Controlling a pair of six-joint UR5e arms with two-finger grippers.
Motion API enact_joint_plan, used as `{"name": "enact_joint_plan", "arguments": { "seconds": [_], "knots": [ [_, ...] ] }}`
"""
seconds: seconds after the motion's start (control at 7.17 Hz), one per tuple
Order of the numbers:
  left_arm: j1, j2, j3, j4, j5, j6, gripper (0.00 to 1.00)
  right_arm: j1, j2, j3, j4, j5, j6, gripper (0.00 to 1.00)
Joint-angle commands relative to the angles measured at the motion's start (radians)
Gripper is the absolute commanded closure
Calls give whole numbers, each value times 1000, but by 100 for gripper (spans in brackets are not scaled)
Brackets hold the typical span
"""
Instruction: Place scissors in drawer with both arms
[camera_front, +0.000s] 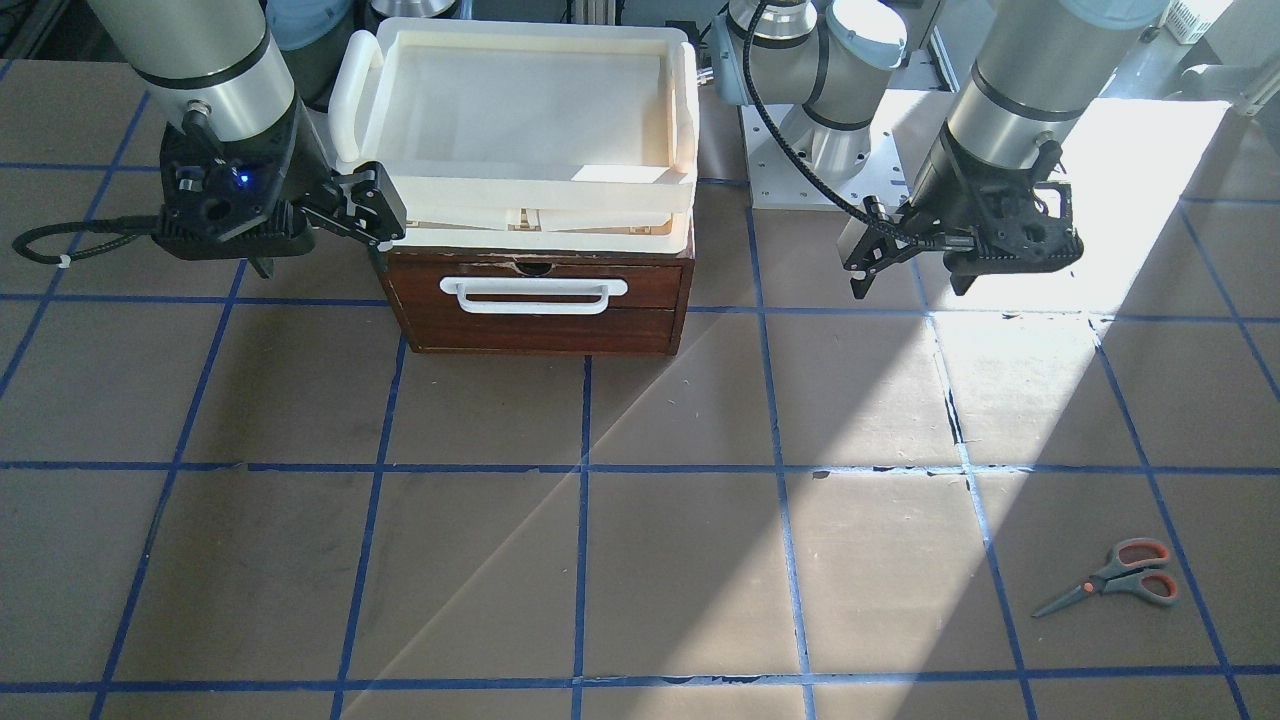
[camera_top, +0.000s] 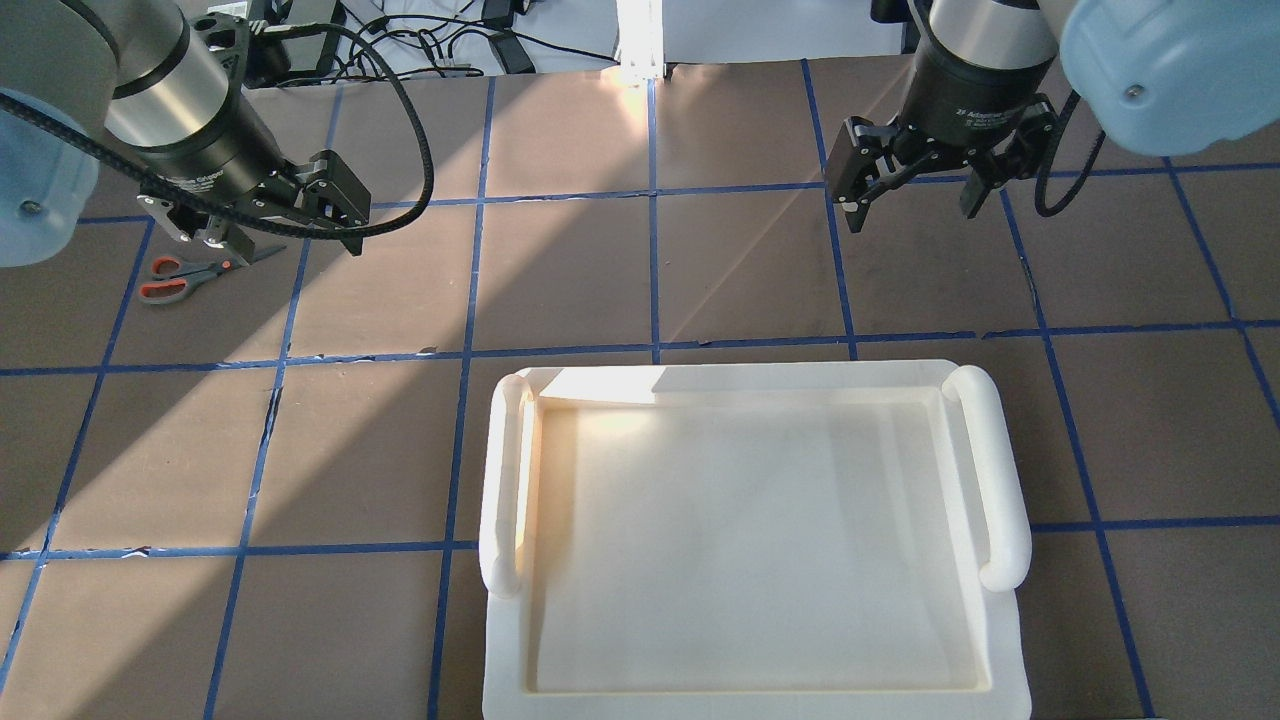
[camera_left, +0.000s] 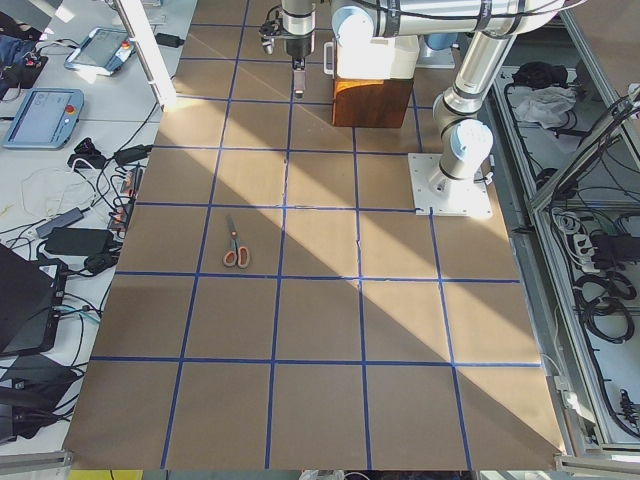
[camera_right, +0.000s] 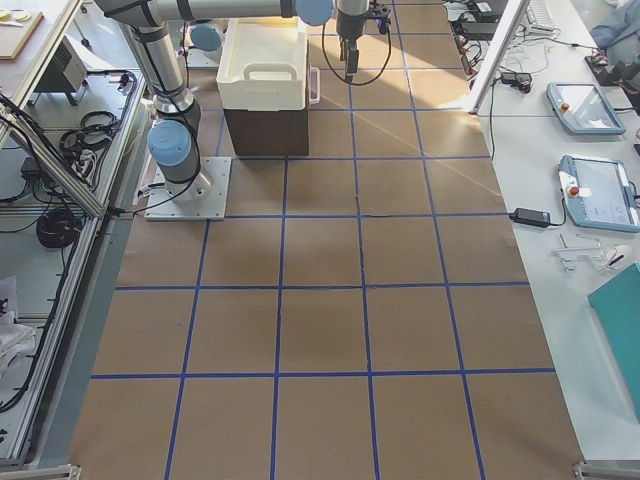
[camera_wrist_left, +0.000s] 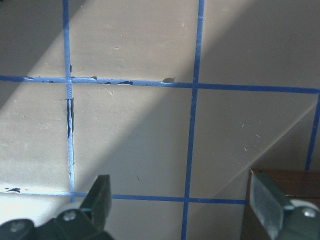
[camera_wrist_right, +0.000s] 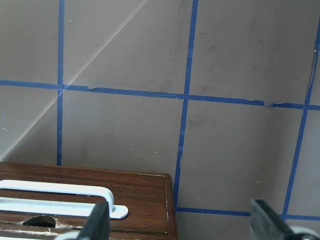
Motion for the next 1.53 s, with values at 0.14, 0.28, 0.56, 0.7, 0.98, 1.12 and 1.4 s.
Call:
{"name": "enact_joint_plan", "arguments": {
  "seconds": [0.14, 0.28, 0.56, 0.7, 0.98, 1.12, 1.4],
  "knots": [
    [0, -3, -2, -5, -1, 3, 0, 26, -3, 5, 13, 17, -43, 0],
    [8, -6, -3, 4, -1, 8, 0, 75, 5, 38, 9, 97, -152, 0],
    [50, -18, 1, 14, -1, 189, 0, 161, 26, 80, -6, 106, -327, 0],
    [117, -33, 6, 20, -4, 380, 0, 181, 66, 80, -51, 104, -463, 0],
    [220, -72, 6, 37, -4, 764, 0, 193, 159, 71, -181, 92, -645, 0],
    [260, -90, 6, 44, -4, 895, 0, 225, 172, 69, -171, 91, -783, 0],
    [326, -150, 5, 96, -2, 1177, 0, 229, 218, 68, -165, 97, -946, 0]
  ]
}}
